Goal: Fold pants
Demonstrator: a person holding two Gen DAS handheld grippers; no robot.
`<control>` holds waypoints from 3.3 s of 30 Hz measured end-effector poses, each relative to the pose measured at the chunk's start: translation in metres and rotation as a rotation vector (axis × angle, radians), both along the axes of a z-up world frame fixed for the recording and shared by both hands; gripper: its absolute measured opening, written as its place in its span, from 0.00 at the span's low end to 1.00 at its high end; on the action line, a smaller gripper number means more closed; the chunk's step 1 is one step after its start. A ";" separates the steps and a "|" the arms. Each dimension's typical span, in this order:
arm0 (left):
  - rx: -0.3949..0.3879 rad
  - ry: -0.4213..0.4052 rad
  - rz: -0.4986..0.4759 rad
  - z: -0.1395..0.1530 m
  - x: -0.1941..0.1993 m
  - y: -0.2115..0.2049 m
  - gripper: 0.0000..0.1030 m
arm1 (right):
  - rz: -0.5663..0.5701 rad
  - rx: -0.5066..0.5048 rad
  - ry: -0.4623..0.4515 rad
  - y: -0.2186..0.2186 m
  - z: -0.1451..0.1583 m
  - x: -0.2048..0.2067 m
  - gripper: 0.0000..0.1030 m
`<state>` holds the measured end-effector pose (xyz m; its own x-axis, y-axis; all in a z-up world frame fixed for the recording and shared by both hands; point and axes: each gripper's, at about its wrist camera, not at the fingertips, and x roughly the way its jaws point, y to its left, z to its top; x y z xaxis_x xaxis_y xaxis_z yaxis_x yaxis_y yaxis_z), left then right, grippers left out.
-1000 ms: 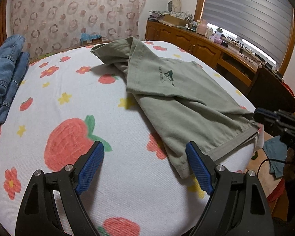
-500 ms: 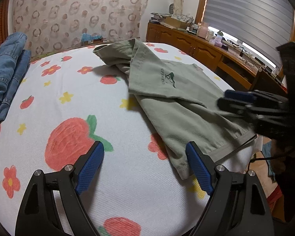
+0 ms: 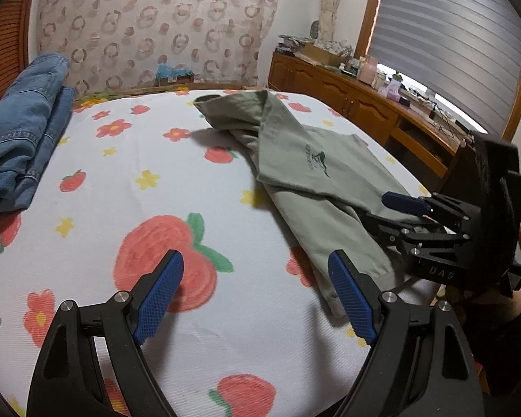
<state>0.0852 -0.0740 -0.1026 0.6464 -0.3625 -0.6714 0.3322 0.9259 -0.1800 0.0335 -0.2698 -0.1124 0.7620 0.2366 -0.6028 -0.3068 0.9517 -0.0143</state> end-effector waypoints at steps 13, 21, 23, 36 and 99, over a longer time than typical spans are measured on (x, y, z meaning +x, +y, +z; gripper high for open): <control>-0.029 -0.002 0.025 0.000 0.002 0.016 0.83 | -0.041 -0.022 -0.024 0.008 -0.004 0.003 0.72; -0.031 0.000 0.027 -0.001 0.001 0.017 0.83 | -0.051 -0.048 0.051 0.009 0.007 0.006 0.73; -0.029 -0.001 0.028 -0.001 0.001 0.017 0.83 | -0.045 -0.061 0.049 0.012 0.009 0.005 0.73; -0.031 -0.019 0.083 0.005 0.000 0.039 0.83 | 0.186 -0.136 0.024 0.068 0.045 0.026 0.58; -0.010 0.007 0.069 -0.006 -0.001 0.033 0.83 | -0.043 -0.128 0.007 0.021 0.069 0.123 0.03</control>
<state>0.0837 -0.0406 -0.1088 0.6655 -0.3237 -0.6726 0.2659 0.9448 -0.1916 0.1563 -0.2492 -0.0433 0.7653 0.1251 -0.6314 -0.2665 0.9545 -0.1339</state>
